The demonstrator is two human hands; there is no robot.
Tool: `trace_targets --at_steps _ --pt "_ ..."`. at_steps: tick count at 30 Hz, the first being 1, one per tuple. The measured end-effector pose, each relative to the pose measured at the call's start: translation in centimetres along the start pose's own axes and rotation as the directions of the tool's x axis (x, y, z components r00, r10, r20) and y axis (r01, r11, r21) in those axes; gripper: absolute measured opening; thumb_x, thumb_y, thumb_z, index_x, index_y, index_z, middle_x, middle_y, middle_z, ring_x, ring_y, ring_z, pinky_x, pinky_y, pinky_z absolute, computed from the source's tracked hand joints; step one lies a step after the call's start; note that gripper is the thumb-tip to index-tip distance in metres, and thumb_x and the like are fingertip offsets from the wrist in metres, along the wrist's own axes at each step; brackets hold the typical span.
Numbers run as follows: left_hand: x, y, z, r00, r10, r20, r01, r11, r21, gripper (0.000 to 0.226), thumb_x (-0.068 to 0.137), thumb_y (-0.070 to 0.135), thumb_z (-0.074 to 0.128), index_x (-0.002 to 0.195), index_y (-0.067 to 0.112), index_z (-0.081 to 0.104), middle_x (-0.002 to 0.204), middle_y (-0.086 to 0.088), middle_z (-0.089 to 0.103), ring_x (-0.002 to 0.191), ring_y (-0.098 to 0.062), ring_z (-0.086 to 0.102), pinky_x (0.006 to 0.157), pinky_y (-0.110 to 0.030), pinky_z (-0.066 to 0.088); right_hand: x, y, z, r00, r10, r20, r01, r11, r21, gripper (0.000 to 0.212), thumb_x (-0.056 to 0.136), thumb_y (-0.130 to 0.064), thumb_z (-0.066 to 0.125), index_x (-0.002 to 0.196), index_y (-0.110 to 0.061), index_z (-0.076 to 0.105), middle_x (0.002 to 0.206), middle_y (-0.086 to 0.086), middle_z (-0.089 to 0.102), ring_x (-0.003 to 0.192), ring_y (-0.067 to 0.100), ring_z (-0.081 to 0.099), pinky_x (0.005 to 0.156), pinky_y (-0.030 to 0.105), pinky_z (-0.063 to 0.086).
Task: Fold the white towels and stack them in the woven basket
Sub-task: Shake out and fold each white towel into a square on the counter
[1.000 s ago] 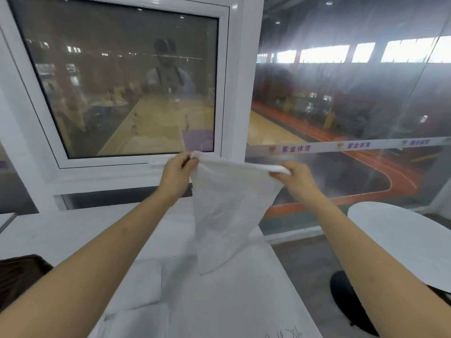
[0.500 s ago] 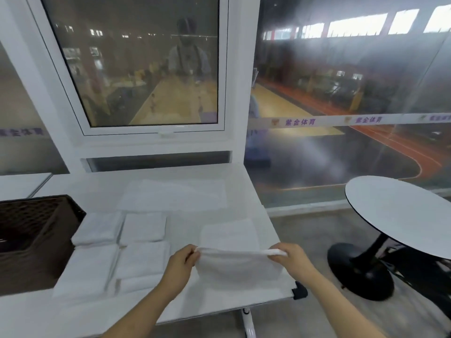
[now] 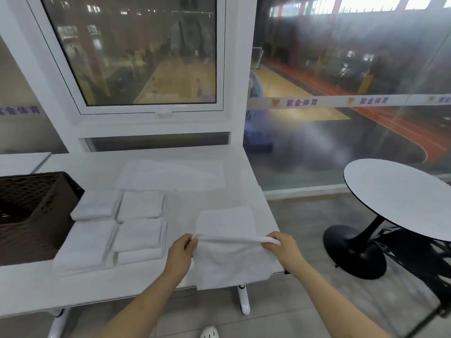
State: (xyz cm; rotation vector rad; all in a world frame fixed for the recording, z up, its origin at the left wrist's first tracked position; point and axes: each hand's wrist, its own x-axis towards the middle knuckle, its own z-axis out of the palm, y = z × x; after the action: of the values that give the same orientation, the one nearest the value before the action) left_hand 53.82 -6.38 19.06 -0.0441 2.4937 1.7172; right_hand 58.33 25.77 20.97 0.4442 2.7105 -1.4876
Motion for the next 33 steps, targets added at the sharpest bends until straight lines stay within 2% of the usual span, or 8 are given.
trace_targets --at_steps 9,13,16,20,23,26,30,33 --pt "10.2 -0.9 1.0 0.995 -0.096 -0.021 0.093 0.990 -0.106 0.026 0.102 0.026 0.057 0.077 0.024 0.064 0.070 0.009 0.062 0.077 -0.023 0.061 0.075 -0.050 0.059 9.5 -1.0 2.4 0.995 0.070 -0.071 -0.059 0.987 0.152 0.011 0.090 -0.015 0.078 0.092 -0.013 0.067 0.087 -0.001 0.069 0.075 0.013 0.062 0.062 0.020 0.046" --pt "15.0 -2.6 1.6 0.988 -0.154 -0.014 0.152 0.982 -0.116 0.021 0.102 0.020 0.058 0.083 0.017 0.068 0.079 -0.005 0.068 0.082 -0.034 0.068 0.076 -0.055 0.061 14.6 -0.1 4.3 0.984 0.136 -0.116 -0.114 0.977 0.178 0.013 0.089 -0.025 0.077 0.093 -0.024 0.065 0.084 -0.003 0.068 0.073 0.014 0.062 0.065 0.033 0.048" --pt "18.6 -4.7 1.9 0.979 -0.206 0.004 0.205 0.974 -0.097 0.025 0.101 0.019 0.059 0.077 0.018 0.065 0.074 -0.006 0.063 0.072 -0.025 0.062 0.073 -0.058 0.061 18.3 0.5 6.1 0.975 0.180 -0.131 -0.155 0.972 0.178 0.013 0.089 -0.025 0.077 0.095 -0.024 0.066 0.087 0.001 0.069 0.079 0.020 0.064 0.066 0.033 0.048" --pt "23.1 -7.8 2.8 0.966 -0.256 0.027 0.257 0.965 -0.051 0.034 0.101 0.022 0.060 0.067 0.025 0.057 0.061 0.006 0.056 0.064 -0.021 0.060 0.071 -0.057 0.060 22.8 1.5 8.2 0.955 0.261 -0.139 -0.236 0.956 0.174 0.015 0.094 -0.028 0.074 0.099 -0.019 0.062 0.089 0.000 0.066 0.077 0.018 0.061 0.061 0.028 0.042" --pt "25.7 -8.8 3.6 0.946 -0.324 0.024 0.324 0.946 -0.029 0.031 0.100 0.022 0.061 0.069 0.026 0.062 0.068 -0.002 0.063 0.068 -0.028 0.066 0.068 -0.052 0.062 25.7 2.4 9.3 0.937 0.310 -0.160 -0.286 0.945 0.158 0.011 0.096 -0.023 0.071 0.092 -0.020 0.061 0.081 -0.005 0.062 0.071 0.012 0.056 0.058 0.024 0.040" --pt "27.9 -10.0 4.4 0.931 -0.365 0.020 0.365 0.931 -0.017 0.020 0.100 0.020 0.061 0.081 0.018 0.064 0.080 -0.009 0.067 0.076 -0.028 0.067 0.072 -0.049 0.061 28.2 3.7 10.4 0.933 0.318 -0.170 -0.304 0.947 0.104 0.016 0.094 -0.025 0.070 0.084 -0.018 0.060 0.076 -0.007 0.060 0.068 0.014 0.053 0.060 0.031 0.040" --pt "30.4 -11.7 5.3 0.933 -0.361 0.007 0.359 0.930 0.080 0.028 0.099 0.021 0.063 0.072 0.020 0.056 0.070 -0.001 0.060 0.070 -0.024 0.058 0.071 -0.041 0.051 30.9 4.9 11.9 0.931 0.329 -0.161 -0.325 0.944 0.046 0.011 0.095 -0.029 0.070 0.088 -0.026 0.062 0.086 -0.011 0.067 0.079 0.012 0.061 0.067 0.034 0.045" --pt "31.6 -12.9 5.5 0.906 -0.422 0.010 0.421 0.905 0.067 0.020 0.097 0.021 0.066 0.079 0.015 0.064 0.070 -0.003 0.064 0.069 -0.027 0.063 0.075 -0.047 0.057 32.5 5.6 12.8 0.928 0.340 -0.153 -0.344 0.939 -0.002 0.009 0.096 -0.032 0.068 0.090 -0.029 0.062 0.090 -0.013 0.067 0.082 0.014 0.064 0.069 0.034 0.048"
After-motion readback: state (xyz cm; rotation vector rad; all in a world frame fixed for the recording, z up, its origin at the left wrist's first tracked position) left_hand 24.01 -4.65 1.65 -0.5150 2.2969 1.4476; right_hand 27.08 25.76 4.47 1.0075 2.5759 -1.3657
